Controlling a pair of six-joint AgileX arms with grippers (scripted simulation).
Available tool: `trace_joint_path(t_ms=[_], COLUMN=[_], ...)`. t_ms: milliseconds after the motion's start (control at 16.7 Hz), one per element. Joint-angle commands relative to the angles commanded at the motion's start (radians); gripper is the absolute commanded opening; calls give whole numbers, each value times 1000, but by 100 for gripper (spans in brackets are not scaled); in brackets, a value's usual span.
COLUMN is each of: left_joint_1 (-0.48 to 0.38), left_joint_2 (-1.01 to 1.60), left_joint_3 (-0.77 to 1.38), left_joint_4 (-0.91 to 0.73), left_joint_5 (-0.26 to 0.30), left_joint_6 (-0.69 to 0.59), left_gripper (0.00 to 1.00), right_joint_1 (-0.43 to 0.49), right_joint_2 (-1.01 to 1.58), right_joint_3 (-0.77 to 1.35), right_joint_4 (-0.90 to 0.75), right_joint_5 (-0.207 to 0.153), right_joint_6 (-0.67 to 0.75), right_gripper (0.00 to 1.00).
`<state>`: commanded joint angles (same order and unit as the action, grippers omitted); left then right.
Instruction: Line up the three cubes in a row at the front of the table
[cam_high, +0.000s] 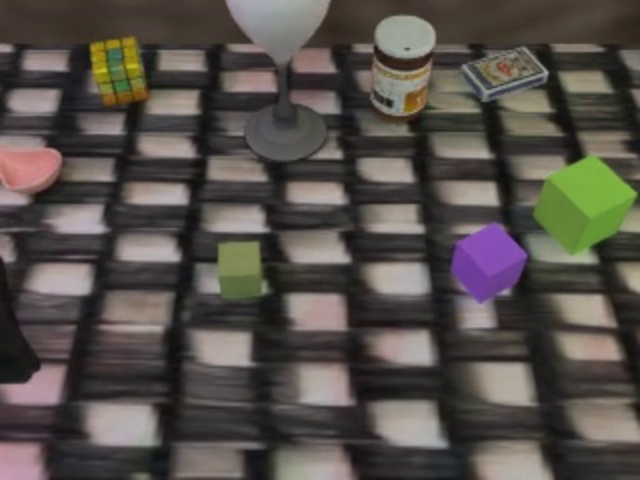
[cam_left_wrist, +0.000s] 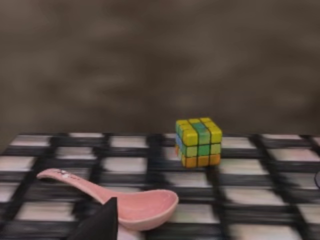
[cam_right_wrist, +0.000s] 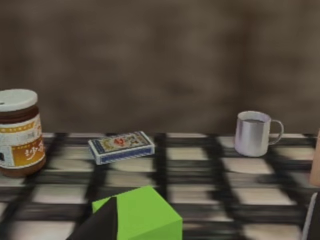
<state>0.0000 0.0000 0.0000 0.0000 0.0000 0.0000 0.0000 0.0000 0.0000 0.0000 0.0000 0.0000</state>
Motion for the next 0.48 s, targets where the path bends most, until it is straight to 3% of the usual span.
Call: trace_joint_path(t_ms=[240,480], left_joint_1=[-10,-62], left_joint_2=[30,218], left_joint_3=[30,216], left_joint_4=[-20,-137], left_joint_5=[2,4], left_joint_6=[-10,-64], left_gripper=[100,100], right_joint_1=[0,0], right_joint_2=[0,0], right_joint_3=[0,0], right_joint_4=[0,0], right_joint_5=[0,0], right_joint_6=[0,0], right_gripper=[100,100])
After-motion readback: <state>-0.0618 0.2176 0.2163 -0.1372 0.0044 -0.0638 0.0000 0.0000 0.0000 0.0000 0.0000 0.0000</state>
